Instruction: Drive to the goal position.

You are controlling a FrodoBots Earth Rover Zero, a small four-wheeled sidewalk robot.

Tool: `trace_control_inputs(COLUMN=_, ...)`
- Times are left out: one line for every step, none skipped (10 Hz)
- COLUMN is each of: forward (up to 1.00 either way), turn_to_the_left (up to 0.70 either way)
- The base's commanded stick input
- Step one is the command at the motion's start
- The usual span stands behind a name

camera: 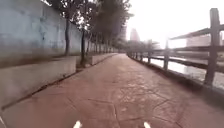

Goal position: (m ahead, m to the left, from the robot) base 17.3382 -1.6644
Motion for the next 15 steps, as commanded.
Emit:
trace_control_inputs(forward=0.7, turn_to_the_left=0.0)
trace_control_inputs(forward=0.7, turn_to_the_left=0.0)
trace_control_inputs(forward=0.7, turn_to_the_left=0.0)
trace_control_inputs(forward=0.7, turn_to_the_left=0.0)
trace_control_inputs(forward=0.7, turn_to_the_left=0.0)
trace_control_inputs(forward=0.7, turn_to_the_left=0.0)
trace_control_inputs(forward=0.7, turn_to_the_left=0.0)
trace_control_inputs(forward=0.7, turn_to_the_left=0.0)
trace_control_inputs(forward=0.7, turn_to_the_left=0.0)
trace_control_inputs(forward=0.7, turn_to_the_left=0.0)
trace_control_inputs(forward=0.7, turn_to_the_left=0.0)
trace_control_inputs(forward=0.7, turn_to_the_left=0.0)
trace_control_inputs(forward=0.7, turn_to_the_left=0.0)
trace_control_inputs(forward=0.7, turn_to_the_left=0.0)
trace_control_inputs(forward=0.7, turn_to_the_left=0.0)
